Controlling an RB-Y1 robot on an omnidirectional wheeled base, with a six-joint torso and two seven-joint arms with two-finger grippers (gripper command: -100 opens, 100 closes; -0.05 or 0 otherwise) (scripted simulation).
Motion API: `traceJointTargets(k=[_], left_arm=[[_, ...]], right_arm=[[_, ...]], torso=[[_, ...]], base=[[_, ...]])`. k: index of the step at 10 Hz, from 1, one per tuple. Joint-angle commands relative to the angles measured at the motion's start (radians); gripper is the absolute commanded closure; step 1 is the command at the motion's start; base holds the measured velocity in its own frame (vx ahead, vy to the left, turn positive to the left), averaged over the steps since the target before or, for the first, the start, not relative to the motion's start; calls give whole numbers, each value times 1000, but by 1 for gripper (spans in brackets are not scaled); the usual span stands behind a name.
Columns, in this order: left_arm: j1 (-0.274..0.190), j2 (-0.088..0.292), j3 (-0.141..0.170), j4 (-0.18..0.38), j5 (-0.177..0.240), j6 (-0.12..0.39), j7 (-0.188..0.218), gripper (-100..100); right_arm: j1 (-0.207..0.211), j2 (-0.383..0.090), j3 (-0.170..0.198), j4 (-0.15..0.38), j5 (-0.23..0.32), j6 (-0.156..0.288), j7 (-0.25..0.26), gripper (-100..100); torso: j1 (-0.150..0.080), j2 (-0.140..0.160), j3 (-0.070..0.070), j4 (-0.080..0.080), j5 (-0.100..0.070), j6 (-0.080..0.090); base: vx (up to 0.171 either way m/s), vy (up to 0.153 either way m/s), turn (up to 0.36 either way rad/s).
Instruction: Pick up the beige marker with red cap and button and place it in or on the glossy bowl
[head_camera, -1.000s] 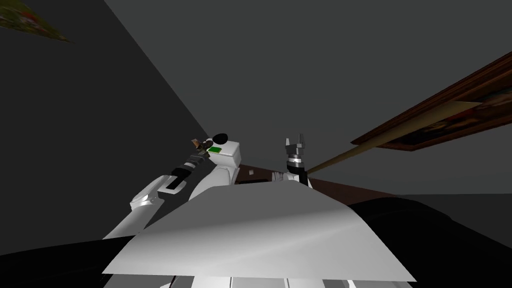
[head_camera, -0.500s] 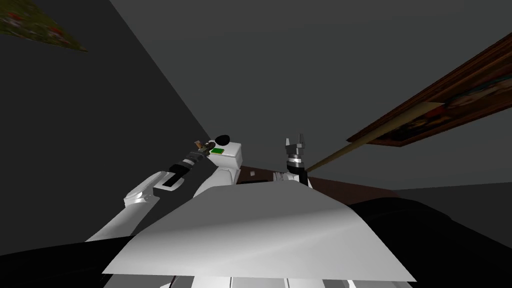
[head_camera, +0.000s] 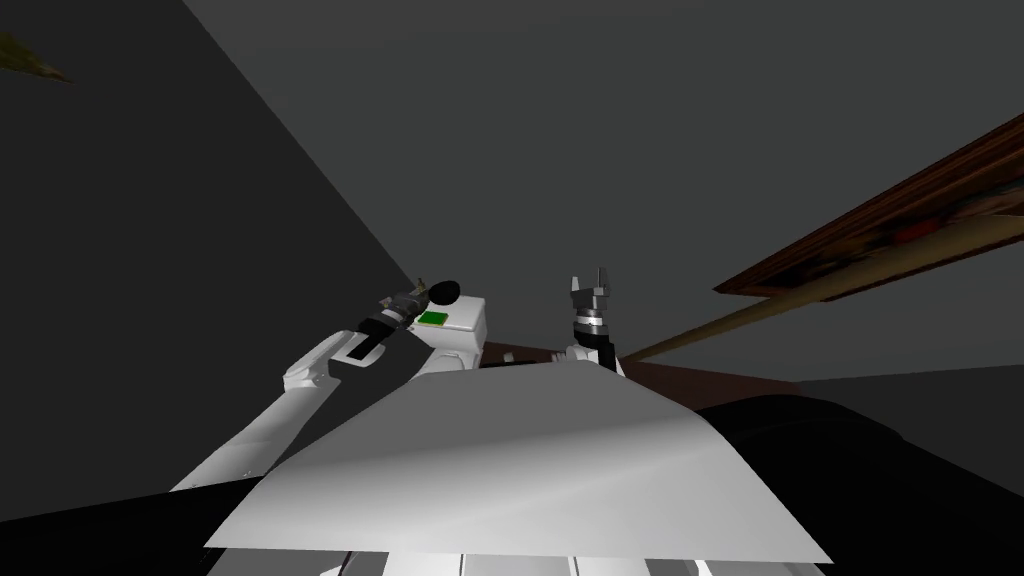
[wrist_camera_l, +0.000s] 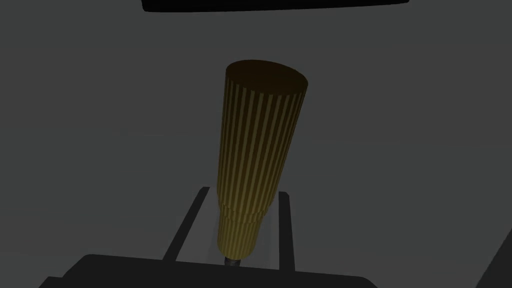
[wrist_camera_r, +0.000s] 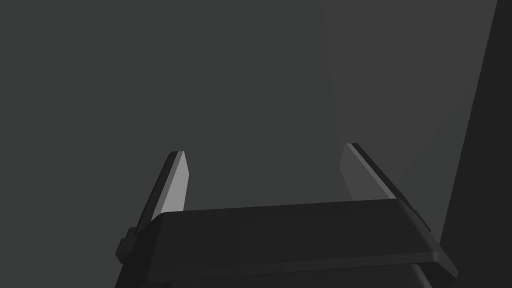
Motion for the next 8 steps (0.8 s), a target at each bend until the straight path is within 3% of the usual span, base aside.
traceJointTargets(k=[1, 2, 3, 4, 8], left_arm=[[-19, -10, -24, -23, 8, 16, 16, 100], [-32, -14, -37, -31, 11, 24, 22, 100], [-22, -15, -26, -22, 8, 14, 12, 100], [-25, -16, -27, -24, 8, 14, 13, -100], [-25, -16, -27, -24, 8, 14, 13, -100]], right_arm=[[0, 0, 0, 0, 0, 0, 0, 0], [0, 0, 0, 0, 0, 0, 0, 0], [0, 0, 0, 0, 0, 0, 0, 0], [0, 0, 0, 0, 0, 0, 0, 0], [0, 0, 0, 0, 0, 0, 0, 0]], torso=[[0, 0, 0, 0, 0, 0], [0, 1, 0, 0, 0, 0], [0, 2, 1, 0, 1, -1], [-1, 8, 4, 1, 1, -2], [-3, 18, 10, 3, 0, -2]], base=[[214, 79, -61], [203, 76, -31], [91, 34, -23], [19, 6, -4], [2, 1, 0]])
